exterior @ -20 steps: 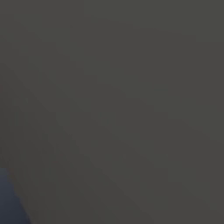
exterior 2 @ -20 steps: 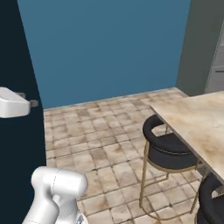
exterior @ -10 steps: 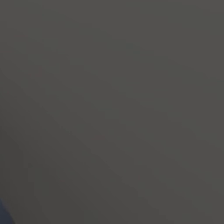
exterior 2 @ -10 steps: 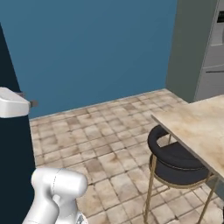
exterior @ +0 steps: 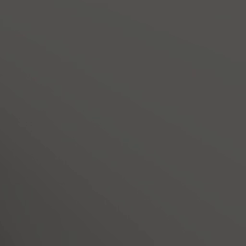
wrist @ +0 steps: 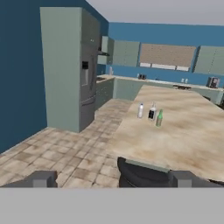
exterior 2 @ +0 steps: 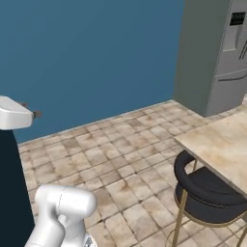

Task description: Sort all alcoholic drinks to one cabinet, and non-alcoholic drinks to the other.

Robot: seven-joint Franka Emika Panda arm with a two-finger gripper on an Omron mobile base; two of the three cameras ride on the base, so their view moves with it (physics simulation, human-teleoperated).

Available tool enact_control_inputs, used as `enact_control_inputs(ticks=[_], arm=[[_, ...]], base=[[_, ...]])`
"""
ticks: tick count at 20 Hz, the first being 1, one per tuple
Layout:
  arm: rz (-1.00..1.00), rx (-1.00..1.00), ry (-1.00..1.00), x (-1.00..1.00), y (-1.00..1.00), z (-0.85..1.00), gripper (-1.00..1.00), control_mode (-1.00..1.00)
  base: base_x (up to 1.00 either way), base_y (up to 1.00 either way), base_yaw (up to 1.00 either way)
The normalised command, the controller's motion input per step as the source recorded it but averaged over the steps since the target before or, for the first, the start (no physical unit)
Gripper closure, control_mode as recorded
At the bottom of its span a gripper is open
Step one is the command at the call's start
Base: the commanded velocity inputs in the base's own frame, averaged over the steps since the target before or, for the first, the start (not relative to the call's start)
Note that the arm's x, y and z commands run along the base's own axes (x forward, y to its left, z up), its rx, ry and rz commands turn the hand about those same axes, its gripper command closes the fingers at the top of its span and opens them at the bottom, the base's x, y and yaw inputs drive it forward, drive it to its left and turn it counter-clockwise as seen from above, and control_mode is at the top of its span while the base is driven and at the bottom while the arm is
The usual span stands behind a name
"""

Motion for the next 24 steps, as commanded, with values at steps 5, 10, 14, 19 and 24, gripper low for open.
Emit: enact_control_inputs(ticks=[5,10,14,19,24], arm=[[0.0,0.0,0.0,0.0,0.0,0.0,-1.0,1.0],[0.0,0.0,0.0,0.0,0.0,0.0,-1.0,1.0],[0.0,0.0,0.0,0.0,0.0,0.0,-1.0,1.0],[0.0,0.0,0.0,0.0,0.0,0.0,-1.0,1.0],[0.0,0.0,0.0,0.0,0.0,0.0,-1.0,1.0]], base=[[0.45,0.48,-0.22],[0.47,0.45,-0.22],[0.46,0.38,-0.23],[0.44,0.32,-0.23],[0.41,0.18,-0.22]])
